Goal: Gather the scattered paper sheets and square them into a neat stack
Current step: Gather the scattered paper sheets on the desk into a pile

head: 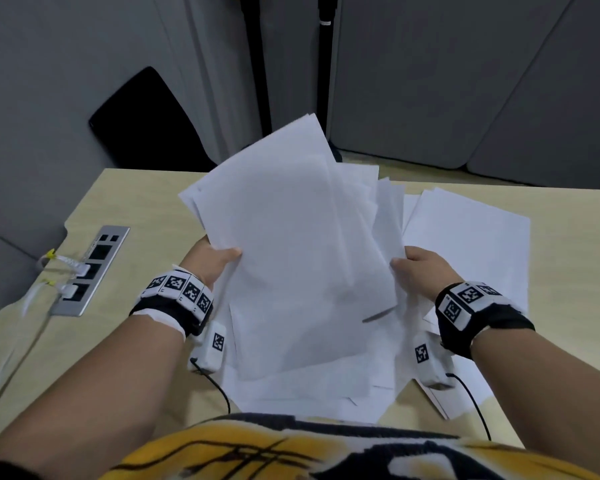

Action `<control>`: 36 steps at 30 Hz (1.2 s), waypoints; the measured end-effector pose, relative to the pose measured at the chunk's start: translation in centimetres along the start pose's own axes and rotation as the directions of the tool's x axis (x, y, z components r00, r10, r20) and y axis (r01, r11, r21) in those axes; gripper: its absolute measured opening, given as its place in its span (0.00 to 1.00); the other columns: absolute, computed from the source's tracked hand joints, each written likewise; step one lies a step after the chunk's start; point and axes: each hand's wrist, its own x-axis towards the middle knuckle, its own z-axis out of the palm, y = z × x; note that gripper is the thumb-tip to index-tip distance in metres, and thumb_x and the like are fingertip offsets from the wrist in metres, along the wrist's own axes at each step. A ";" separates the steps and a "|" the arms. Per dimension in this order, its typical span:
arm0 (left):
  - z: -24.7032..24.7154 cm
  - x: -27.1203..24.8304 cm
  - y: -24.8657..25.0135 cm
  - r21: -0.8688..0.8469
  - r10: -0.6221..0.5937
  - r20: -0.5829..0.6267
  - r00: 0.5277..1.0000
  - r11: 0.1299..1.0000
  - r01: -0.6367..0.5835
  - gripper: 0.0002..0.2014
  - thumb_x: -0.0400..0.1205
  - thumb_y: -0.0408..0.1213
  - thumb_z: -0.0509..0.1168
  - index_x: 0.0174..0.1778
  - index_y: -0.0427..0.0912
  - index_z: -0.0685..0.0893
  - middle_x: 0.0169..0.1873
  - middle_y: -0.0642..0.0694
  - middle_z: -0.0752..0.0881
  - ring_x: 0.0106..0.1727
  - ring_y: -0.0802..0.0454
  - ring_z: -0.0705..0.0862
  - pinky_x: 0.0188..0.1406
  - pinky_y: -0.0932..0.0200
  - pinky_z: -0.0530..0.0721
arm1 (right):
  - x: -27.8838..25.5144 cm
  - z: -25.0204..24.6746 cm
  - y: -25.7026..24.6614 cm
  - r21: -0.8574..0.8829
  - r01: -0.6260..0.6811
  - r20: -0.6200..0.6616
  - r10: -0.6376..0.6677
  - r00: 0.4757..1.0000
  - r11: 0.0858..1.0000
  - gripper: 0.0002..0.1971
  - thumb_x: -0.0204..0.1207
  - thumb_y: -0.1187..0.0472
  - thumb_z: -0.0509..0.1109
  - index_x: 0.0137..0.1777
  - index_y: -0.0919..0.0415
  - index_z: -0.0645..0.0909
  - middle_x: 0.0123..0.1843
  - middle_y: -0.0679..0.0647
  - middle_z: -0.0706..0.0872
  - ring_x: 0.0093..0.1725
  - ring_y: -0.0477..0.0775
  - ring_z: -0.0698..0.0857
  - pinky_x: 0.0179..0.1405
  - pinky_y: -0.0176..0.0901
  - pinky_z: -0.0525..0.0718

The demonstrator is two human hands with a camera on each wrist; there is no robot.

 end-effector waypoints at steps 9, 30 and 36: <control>1.1 -0.9 -4.1 0.218 -0.162 0.231 0.959 0.970 0.111 0.26 0.81 0.30 0.69 0.75 0.40 0.72 0.66 0.46 0.81 0.68 0.46 0.79 0.73 0.48 0.73 | -0.6 2.8 1.3 -0.264 -0.055 0.158 0.099 0.982 0.963 0.16 0.81 0.64 0.59 0.66 0.59 0.78 0.61 0.60 0.84 0.62 0.62 0.82 0.57 0.46 0.77; 1.2 -1.8 -0.2 0.269 -0.020 0.325 0.945 0.960 -0.072 0.22 0.75 0.50 0.74 0.63 0.45 0.84 0.52 0.53 0.88 0.55 0.54 0.85 0.61 0.60 0.74 | -1.1 2.6 -0.8 0.316 -0.133 0.116 0.101 0.988 0.939 0.10 0.72 0.65 0.77 0.53 0.62 0.85 0.43 0.56 0.90 0.29 0.47 0.89 0.21 0.32 0.81; 2.4 -1.9 -0.5 0.346 0.007 0.252 0.968 0.933 -0.096 0.14 0.78 0.51 0.70 0.47 0.44 0.84 0.40 0.50 0.86 0.46 0.50 0.84 0.48 0.60 0.75 | -0.6 3.4 -1.0 0.308 -0.160 0.004 0.167 0.986 0.938 0.12 0.71 0.60 0.77 0.51 0.64 0.86 0.48 0.61 0.91 0.44 0.63 0.90 0.49 0.53 0.90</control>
